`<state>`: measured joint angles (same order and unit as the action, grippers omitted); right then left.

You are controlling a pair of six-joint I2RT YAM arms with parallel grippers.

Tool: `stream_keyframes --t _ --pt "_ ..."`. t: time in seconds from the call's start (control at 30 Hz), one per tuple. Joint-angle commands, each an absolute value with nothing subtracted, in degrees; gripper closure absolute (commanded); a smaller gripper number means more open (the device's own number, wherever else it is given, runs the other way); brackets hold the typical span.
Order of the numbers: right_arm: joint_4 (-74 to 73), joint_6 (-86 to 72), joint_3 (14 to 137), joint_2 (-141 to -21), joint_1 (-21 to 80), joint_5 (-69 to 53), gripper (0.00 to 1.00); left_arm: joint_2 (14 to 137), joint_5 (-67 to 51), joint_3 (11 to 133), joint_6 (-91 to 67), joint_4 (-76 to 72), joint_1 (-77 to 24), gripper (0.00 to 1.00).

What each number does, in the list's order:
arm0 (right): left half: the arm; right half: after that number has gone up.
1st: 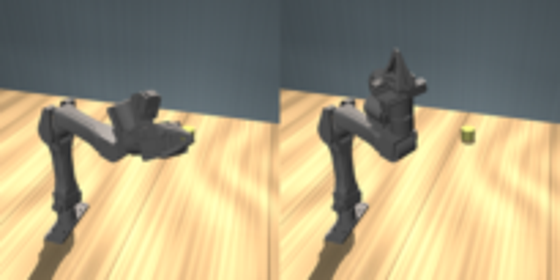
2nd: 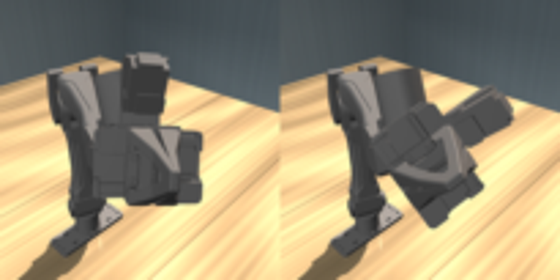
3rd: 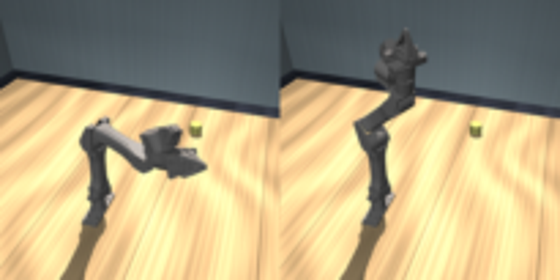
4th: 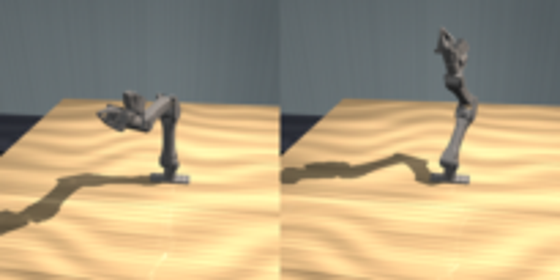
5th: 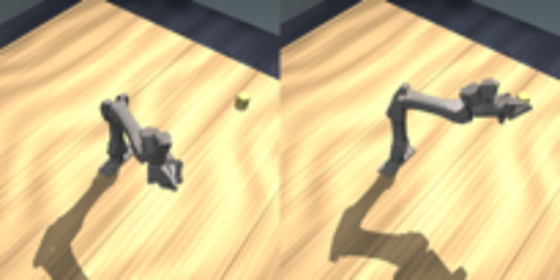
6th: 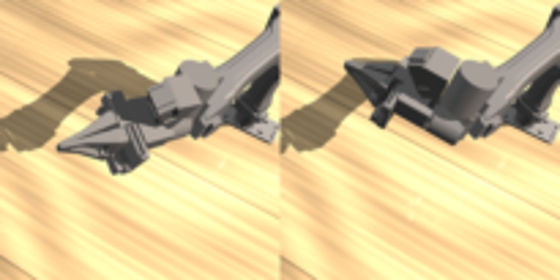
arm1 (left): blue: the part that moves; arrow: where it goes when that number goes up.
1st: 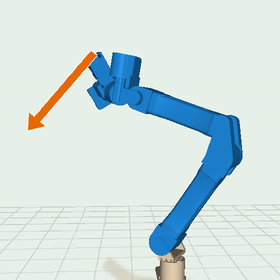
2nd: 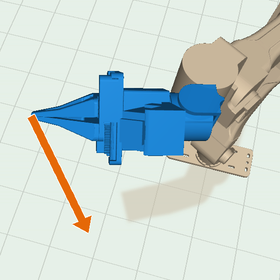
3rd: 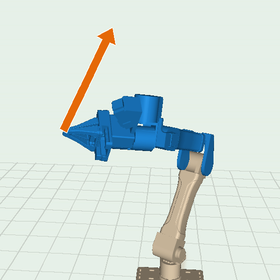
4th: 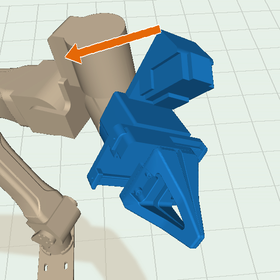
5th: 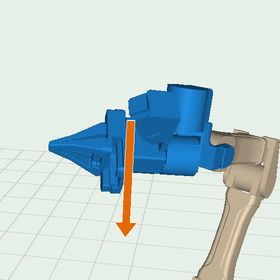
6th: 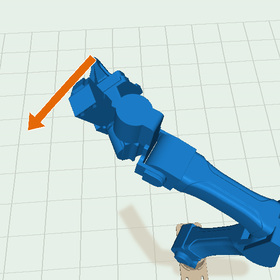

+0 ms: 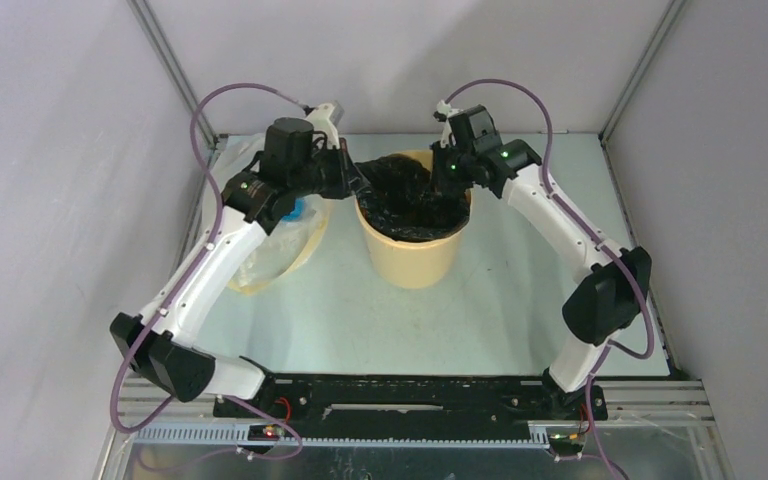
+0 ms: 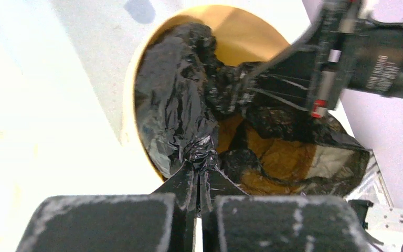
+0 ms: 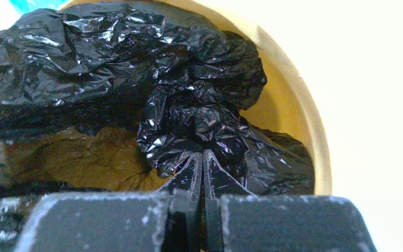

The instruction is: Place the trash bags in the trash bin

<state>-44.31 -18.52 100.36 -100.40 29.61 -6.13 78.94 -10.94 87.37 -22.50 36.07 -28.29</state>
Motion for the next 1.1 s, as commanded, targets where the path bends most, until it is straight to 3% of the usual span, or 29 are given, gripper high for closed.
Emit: stream_keyframes --t 0.0,0.63,1.07 --pt "-41.85 -20.46 103.04 -93.8 26.4 -9.84 1.0 74.99 -13.18 87.11 -24.31 33.81 -24.96 1.0" --pt "-36.78 -22.98 87.07 -76.76 12.32 -10.44 1.0 68.03 -13.55 80.43 -25.04 33.56 -20.44 1.0" --pt "-39.88 -20.55 101.07 -87.32 9.5 -10.7 1.0 72.9 -13.31 83.95 -25.54 34.33 -15.76 1.0"
